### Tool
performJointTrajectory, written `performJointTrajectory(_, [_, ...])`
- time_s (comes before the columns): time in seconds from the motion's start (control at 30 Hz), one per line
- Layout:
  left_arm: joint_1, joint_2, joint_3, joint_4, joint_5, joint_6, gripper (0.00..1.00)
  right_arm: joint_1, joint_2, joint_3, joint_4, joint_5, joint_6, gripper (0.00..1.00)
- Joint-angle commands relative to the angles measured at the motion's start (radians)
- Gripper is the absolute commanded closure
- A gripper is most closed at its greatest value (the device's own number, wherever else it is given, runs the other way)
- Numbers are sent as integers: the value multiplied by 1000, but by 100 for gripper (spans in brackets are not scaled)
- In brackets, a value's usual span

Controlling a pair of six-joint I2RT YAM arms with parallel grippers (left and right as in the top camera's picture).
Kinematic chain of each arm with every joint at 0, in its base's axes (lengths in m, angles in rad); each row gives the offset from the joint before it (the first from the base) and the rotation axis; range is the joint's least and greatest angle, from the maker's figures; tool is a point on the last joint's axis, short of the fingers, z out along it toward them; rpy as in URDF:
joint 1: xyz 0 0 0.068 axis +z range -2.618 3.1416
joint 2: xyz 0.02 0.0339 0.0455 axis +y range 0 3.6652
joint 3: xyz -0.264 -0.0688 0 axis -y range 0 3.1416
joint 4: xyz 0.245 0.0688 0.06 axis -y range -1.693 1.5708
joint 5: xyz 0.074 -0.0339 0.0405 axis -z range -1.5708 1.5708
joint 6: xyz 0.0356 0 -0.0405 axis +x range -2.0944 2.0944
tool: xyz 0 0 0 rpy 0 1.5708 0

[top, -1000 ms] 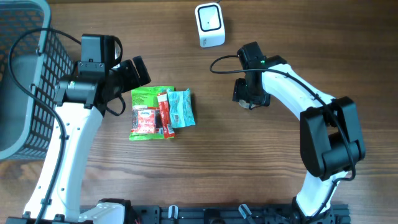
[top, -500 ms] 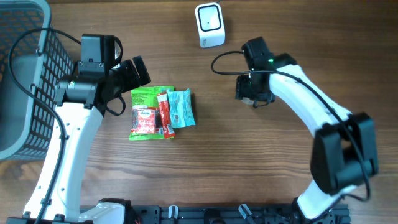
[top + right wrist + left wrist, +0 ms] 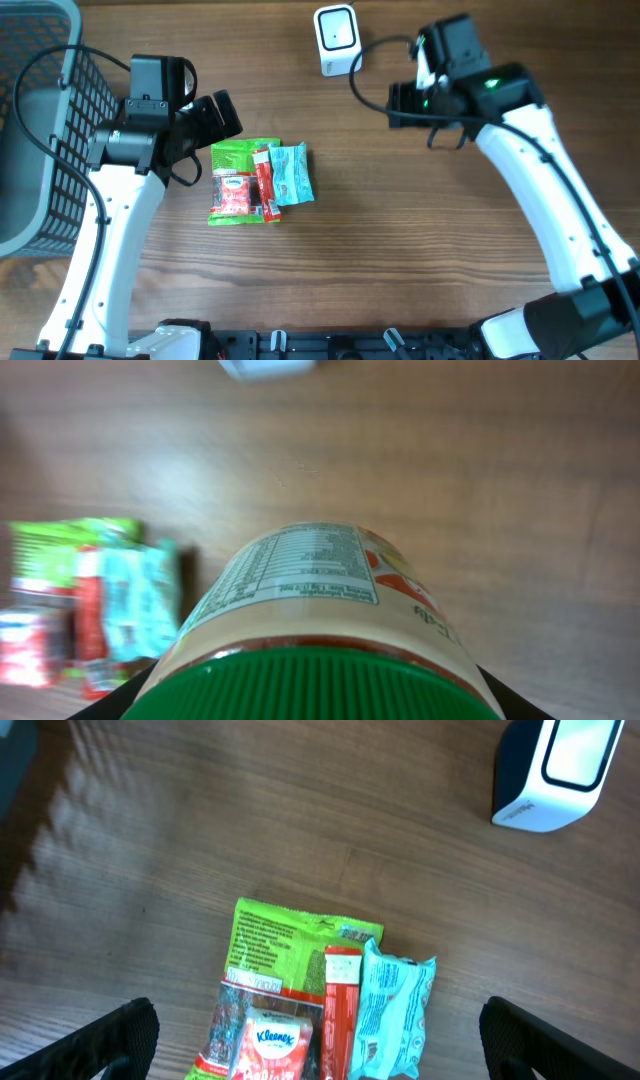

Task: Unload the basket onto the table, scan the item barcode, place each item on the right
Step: 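Carry the jar up to the white scanner, label facing it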

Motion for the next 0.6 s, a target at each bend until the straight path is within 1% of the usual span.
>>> performJointTrajectory(0.0, [6, -5, 8, 2, -13, 13, 0, -1, -27, 233, -4, -31, -36, 59])
performJointTrajectory(0.07, [6, -5, 8, 2, -13, 12, 0, -1, -23, 327, 0, -31, -37, 59])
performJointTrajectory(0.27, [6, -5, 8, 2, -13, 12, 0, -1, -1, 351, 130, -39, -43, 59])
performJointTrajectory(0.4, [6, -5, 8, 2, -13, 13, 0, -1, 77, 350, 222, -39, -64, 59])
performJointTrajectory(0.57, [6, -5, 8, 2, -13, 12, 0, -1, 222, 350, 333, -58, -65, 60])
